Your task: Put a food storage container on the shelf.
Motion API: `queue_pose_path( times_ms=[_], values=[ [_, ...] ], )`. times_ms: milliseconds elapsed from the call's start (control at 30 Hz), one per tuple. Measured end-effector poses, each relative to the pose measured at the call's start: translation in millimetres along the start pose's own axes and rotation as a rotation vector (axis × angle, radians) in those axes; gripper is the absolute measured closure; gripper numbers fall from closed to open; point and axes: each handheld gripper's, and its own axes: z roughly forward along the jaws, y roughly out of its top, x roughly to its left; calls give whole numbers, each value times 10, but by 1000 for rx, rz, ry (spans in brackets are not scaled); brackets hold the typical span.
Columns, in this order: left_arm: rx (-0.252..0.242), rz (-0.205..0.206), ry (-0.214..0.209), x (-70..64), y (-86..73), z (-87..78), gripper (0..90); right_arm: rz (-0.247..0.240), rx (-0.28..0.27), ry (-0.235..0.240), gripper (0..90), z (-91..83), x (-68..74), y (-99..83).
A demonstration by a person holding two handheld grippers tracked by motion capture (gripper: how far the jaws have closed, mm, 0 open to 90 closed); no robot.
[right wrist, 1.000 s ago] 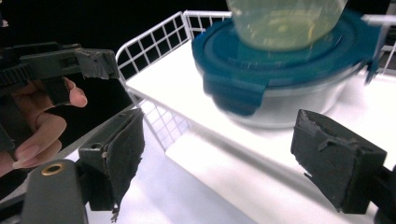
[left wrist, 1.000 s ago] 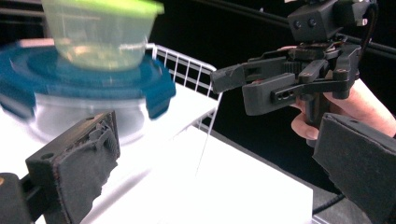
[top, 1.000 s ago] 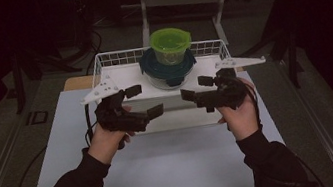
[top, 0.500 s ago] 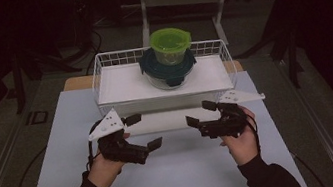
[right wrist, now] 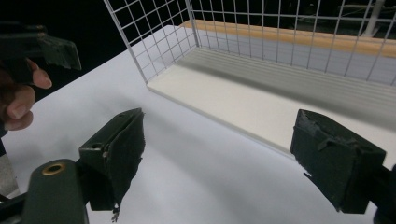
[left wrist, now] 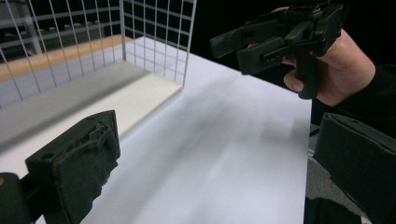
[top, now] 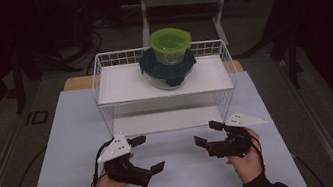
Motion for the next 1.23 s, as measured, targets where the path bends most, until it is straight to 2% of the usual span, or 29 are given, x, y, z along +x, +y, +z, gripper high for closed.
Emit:
queue_pose_path(
  times_ms=[233,400,667,733,900,1000,1233],
  values=[
    [-11,-31,4,8,-186,0,0,1,8,-17,170,-68,-24,-225],
    [-19,-40,12,8,-303,-27,0,6,21,-33,170,-110,-93,-388],
    [10,-58,38,42,-489,-98,0,32,48,-73,169,-219,-220,-562],
    [17,-65,51,52,-539,-130,0,12,56,-94,170,-235,-241,-590],
    [37,-56,88,67,-647,-222,0,25,66,-106,170,-255,-305,-632],
    [40,-75,94,82,-694,-261,0,26,69,-102,170,-239,-304,-632],
    [42,-65,104,83,-713,-253,0,24,67,-101,169,-231,-311,-628]
  ],
)
